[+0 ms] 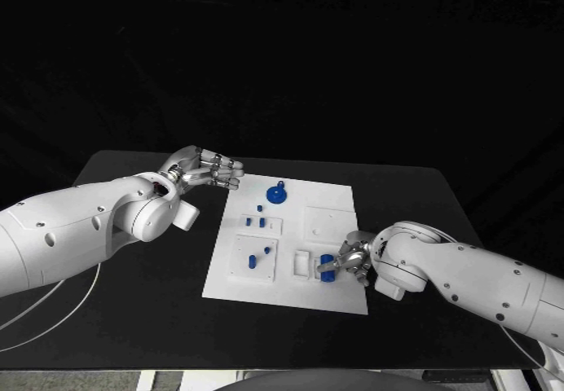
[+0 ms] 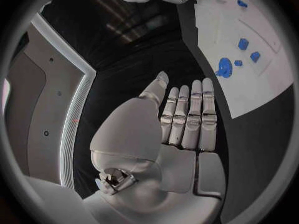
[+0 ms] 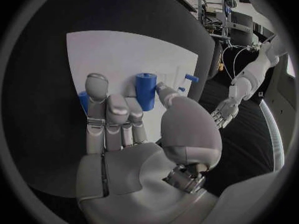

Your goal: Assemble the parts on the task board

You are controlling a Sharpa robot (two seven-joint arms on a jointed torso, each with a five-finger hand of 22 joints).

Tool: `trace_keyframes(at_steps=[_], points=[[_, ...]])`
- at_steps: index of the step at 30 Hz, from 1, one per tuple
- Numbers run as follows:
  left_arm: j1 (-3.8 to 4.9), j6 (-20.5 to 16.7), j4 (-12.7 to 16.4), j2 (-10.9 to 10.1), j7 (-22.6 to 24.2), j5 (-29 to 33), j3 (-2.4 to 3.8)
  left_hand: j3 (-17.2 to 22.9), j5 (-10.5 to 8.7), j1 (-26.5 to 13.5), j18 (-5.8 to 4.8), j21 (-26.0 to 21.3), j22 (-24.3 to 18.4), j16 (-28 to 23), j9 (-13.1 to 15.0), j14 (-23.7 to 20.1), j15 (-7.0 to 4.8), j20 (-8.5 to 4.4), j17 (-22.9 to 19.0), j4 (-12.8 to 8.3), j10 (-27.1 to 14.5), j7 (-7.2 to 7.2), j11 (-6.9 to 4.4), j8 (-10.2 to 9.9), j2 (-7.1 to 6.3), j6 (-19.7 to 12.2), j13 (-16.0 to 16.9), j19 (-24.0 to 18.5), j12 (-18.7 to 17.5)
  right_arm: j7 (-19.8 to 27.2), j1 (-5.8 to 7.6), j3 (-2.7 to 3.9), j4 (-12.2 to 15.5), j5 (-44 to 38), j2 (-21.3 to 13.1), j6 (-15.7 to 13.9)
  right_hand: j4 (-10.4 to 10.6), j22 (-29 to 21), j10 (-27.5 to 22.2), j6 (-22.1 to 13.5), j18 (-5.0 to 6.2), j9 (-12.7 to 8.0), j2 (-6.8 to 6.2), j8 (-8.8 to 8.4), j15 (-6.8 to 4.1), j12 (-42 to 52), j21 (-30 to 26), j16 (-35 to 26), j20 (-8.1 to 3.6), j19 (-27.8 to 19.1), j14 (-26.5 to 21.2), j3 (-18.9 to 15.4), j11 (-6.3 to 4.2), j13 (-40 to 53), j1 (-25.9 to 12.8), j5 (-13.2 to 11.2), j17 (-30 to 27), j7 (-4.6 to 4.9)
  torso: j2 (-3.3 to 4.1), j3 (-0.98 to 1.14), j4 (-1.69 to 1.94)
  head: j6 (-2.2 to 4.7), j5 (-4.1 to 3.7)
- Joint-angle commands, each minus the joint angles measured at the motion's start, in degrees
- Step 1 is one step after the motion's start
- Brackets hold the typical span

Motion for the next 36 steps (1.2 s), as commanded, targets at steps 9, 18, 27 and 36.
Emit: trace_keyframes(at_steps=[9,18,27,36], points=[[0.03,1.0,0.0,0.1,-0.2,0.4,0.04,-0.4,-0.07,-0.2,0.08,0.1,-0.2,0.0,0.0,-0.3,0.13,0.27,0.0,0.1,-0.4,-0.02,0.14,0.0,0.15,-0.2,0.0,0.1,0.1,-2.0,-0.9,-1.26,-1.3,-0.5,0.6,-0.4,-2.9,0.5,0.3,-0.4,1.22,-17.3,1.25,-0.34,0.21,0.1,-0.5,-0.2,0.27,2.5,0.0,0.5,0.07,-0.2,-0.6,3.6,-0.4,0.1,0.01,-0.01,-0.05,0.02,0.03],[0.03,1.2,0.0,0.1,-0.3,0.4,0.04,-0.4,-0.07,-0.2,0.08,0.1,-0.2,0.0,0.0,-0.3,0.13,0.27,0.0,0.1,-0.4,-0.02,0.14,0.0,0.15,-0.2,0.0,0.1,0.1,-1.5,-0.9,-1.31,-0.9,2.7,-0.4,-3.1,-10.2,1.2,0.2,0.1,1.22,-19.7,4.78,-0.32,0.23,0.2,-0.6,0.0,0.33,2.5,-0.1,-0.4,-0.01,-0.5,-1.3,8.6,-0.7,0.07,0.03,-0.04,0.0,-0.01,-0.05],[0.03,1.2,0.0,0.0,-0.4,0.4,0.04,-0.4,0.01,-0.3,0.08,0.2,-0.3,0.0,0.0,-0.3,0.1,0.25,0.1,0.1,-0.4,-0.04,0.14,0.0,0.16,-0.2,0.0,0.1,0.1,-0.6,-0.86,-0.58,2.9,7.9,-3.2,-7.4,-9.8,1.2,0.1,0.8,1.15,-19.9,4.9,-0.31,0.1,-0.3,-0.7,-0.4,0.22,2.5,-0.1,-0.5,-0.14,-1.0,-2.1,8.1,-1.2,-0.13,-0.05,-0.04,-0.12,0.22,0.13],[0.03,1.7,0.0,0.1,-0.6,0.3,0.04,-0.5,0.01,-0.3,0.06,0.1,-0.4,0.0,0.0,-0.3,0.14,0.28,0.1,0.1,-0.5,0.04,0.18,-0.1,-0.02,-0.4,0.0,0.1,0.1,-0.5,0.12,0.23,6.0,9.5,-4.6,-9.0,-9.5,1.4,0.1,1.0,1.06,-20.3,4.77,-0.34,0.05,-0.7,-0.7,-0.8,0.16,2.5,-0.2,-0.4,-0.21,-1.3,-2.1,8.0,-1.6,-0.19,0.01,0.05,0.0,0.35,0.07]])
